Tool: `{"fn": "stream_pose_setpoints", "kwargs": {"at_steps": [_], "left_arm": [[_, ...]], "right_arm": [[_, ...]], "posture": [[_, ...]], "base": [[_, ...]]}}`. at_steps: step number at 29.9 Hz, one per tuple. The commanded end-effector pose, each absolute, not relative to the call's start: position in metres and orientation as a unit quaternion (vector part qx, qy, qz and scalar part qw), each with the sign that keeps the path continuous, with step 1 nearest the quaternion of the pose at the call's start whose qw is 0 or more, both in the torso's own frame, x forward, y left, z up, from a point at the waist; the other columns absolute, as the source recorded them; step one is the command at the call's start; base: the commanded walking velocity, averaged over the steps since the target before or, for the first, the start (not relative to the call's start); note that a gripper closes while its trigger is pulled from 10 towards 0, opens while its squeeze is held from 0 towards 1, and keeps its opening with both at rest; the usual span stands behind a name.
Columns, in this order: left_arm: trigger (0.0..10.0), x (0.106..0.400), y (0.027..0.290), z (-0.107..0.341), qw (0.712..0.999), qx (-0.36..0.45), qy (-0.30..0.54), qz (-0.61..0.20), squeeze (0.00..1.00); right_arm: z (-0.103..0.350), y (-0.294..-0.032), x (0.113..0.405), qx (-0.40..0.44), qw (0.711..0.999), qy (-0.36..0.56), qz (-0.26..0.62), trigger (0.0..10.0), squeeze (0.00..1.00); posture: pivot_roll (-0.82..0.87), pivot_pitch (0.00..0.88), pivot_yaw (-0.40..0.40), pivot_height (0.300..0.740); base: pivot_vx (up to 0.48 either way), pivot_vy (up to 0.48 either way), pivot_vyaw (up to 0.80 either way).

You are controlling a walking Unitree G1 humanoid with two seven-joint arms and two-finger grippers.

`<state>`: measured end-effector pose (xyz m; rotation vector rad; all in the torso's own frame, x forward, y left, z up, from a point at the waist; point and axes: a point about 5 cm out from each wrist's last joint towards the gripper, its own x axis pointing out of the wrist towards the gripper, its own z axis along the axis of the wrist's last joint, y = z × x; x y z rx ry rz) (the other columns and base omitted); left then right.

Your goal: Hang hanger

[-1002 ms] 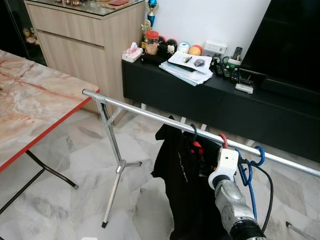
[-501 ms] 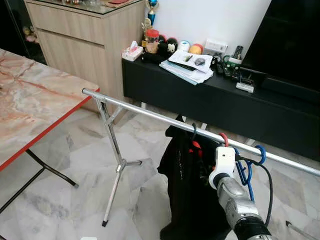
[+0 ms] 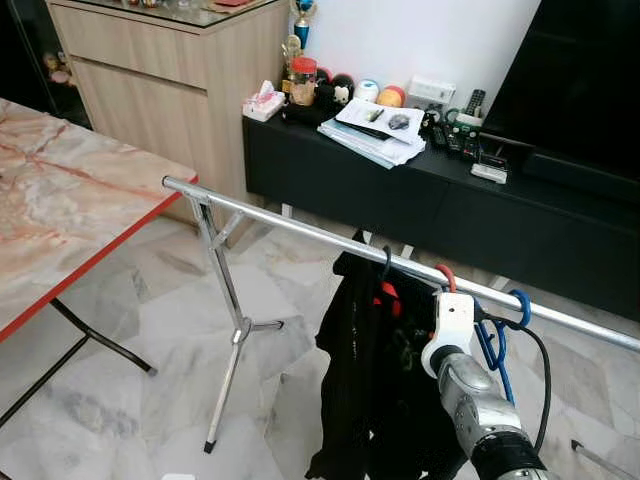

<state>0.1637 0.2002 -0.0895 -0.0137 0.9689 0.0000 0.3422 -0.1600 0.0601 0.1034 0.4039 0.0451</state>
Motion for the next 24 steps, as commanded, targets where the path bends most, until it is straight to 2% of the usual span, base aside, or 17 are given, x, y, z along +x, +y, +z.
{"fn": "stream_pose_setpoints", "kwargs": {"at_steps": [1, 20, 24], "left_arm": [[10.0, 0.1521, 0.1941, -0.0955, 0.874, -0.007, 0.486, -0.008, 0.00], [10.0, 0.1434, 0.2002, -0.0975, 0.871, -0.004, 0.492, -0.006, 0.00], [10.0, 0.1451, 0.1980, -0.0973, 0.871, -0.004, 0.491, -0.008, 0.00]], "right_arm": [[0.0618, -0.1594, 0.3427, 0.057, 0.978, 0.200, 0.023, 0.0, 0.00], [0.0610, -0.1555, 0.3424, 0.060, 0.977, 0.203, 0.023, 0.0, 0.00], [0.0654, -0.1602, 0.3436, 0.068, 0.980, 0.185, -0.014, 0.0, 0.00]], "posture": [[0.05, 0.099, -0.091, 0.740], [0.06, 0.103, -0.091, 0.740], [0.05, 0.102, -0.092, 0.740]], "base": [[0.000, 0.000, 0.00], [0.000, 0.000, 0.00], [0.000, 0.000, 0.00]]}}
